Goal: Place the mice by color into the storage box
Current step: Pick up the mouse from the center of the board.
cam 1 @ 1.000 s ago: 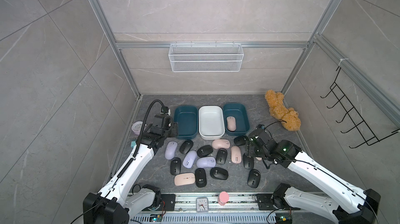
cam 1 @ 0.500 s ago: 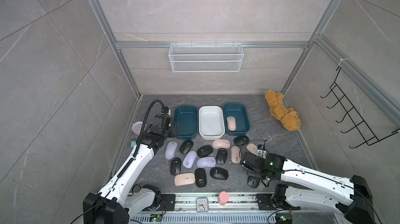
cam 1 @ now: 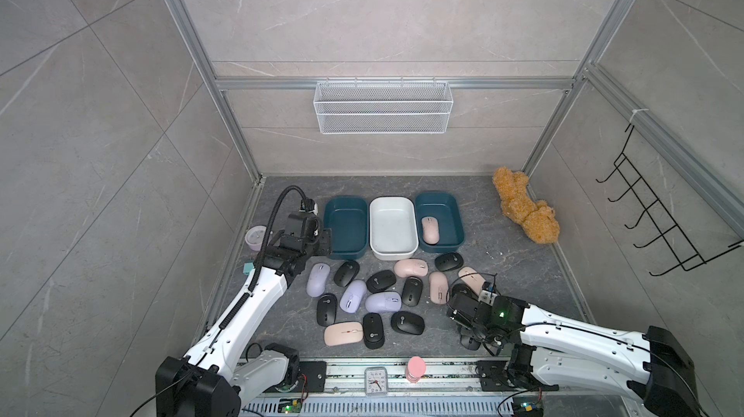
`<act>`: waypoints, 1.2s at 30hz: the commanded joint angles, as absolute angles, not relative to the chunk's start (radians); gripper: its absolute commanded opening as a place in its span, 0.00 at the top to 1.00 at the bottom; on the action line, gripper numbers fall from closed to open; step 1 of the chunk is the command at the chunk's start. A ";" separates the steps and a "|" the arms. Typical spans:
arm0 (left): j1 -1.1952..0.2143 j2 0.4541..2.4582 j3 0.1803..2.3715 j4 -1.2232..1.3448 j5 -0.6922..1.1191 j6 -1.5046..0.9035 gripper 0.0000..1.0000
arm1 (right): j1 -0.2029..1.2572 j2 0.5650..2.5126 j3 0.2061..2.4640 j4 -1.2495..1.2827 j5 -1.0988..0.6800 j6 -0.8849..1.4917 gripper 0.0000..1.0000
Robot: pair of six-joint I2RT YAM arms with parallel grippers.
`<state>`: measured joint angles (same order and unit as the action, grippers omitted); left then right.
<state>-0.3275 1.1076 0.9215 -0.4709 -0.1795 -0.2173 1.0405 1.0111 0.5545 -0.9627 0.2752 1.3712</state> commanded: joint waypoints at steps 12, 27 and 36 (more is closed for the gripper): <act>-0.339 1.150 0.922 -0.466 -0.170 -0.227 0.33 | 1.046 1.048 0.491 -0.865 0.251 1.372 0.22; -0.348 1.188 0.929 -0.474 -0.161 -0.225 0.32 | 1.046 1.099 0.453 -0.790 0.255 1.384 0.29; -0.349 1.187 0.929 -0.474 -0.163 -0.224 0.33 | 1.047 1.101 0.463 -0.831 0.266 1.390 0.45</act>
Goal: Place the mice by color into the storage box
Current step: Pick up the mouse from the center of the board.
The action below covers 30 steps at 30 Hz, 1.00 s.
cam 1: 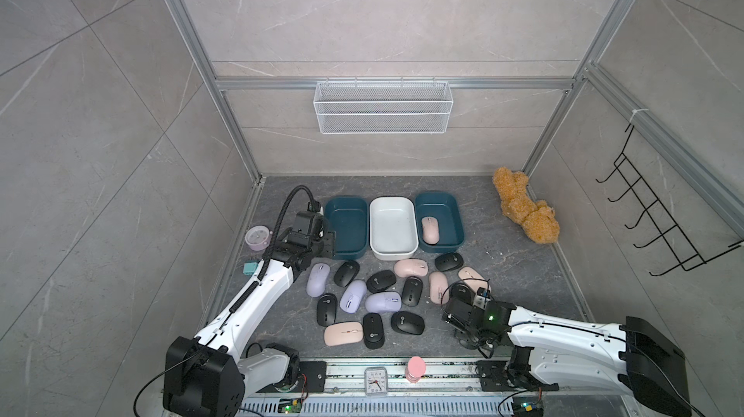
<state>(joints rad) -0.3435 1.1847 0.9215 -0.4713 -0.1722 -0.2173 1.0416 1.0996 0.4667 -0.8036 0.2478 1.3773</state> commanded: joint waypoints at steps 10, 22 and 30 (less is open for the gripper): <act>-0.349 1.179 0.930 -0.475 -0.167 -0.223 0.32 | 1.049 1.086 0.582 -0.991 0.334 1.328 0.48; -0.349 1.164 0.931 -0.474 -0.174 -0.220 0.32 | 1.057 1.101 0.806 -1.122 0.444 1.204 0.48; -0.349 1.140 0.931 -0.474 -0.176 -0.221 0.32 | 1.056 1.174 0.972 -1.082 0.503 1.030 0.46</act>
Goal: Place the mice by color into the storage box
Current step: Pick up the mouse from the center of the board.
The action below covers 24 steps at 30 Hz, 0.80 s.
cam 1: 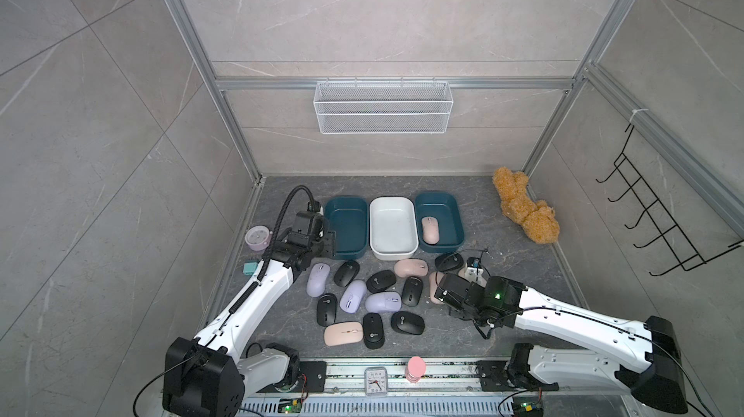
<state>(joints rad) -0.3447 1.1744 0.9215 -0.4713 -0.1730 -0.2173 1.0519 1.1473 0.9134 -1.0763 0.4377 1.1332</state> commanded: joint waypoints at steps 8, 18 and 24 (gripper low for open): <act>-0.348 1.120 0.928 -0.471 -0.186 -0.217 0.33 | 1.039 1.317 1.159 -0.995 0.523 0.823 0.44; -0.349 1.100 0.926 -0.468 -0.191 -0.218 0.32 | 0.950 1.458 1.295 -0.826 0.425 0.643 0.44; -0.349 1.095 0.925 -0.469 -0.190 -0.218 0.32 | 0.904 1.532 1.364 -0.765 0.384 0.583 0.45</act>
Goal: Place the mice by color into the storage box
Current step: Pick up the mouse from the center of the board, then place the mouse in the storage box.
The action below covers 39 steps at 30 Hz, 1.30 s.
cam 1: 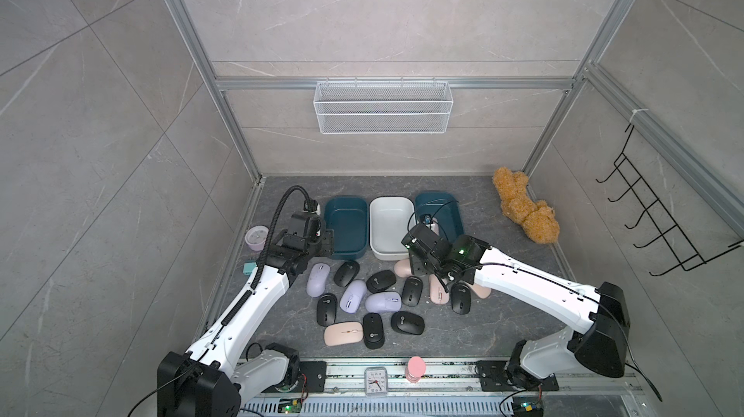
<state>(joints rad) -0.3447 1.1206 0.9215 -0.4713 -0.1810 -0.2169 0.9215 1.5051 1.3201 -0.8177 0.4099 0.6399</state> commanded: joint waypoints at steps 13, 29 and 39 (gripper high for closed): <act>-0.348 1.097 0.927 -0.465 -0.199 -0.211 0.32 | 0.846 1.736 1.503 -0.629 0.301 0.530 0.45; -0.349 1.078 0.928 -0.466 -0.223 -0.200 0.33 | 0.816 1.987 1.658 -0.565 0.246 0.514 0.46; -0.348 1.078 0.931 -0.471 -0.240 -0.190 0.32 | 0.778 2.126 1.762 -0.570 0.178 0.522 0.46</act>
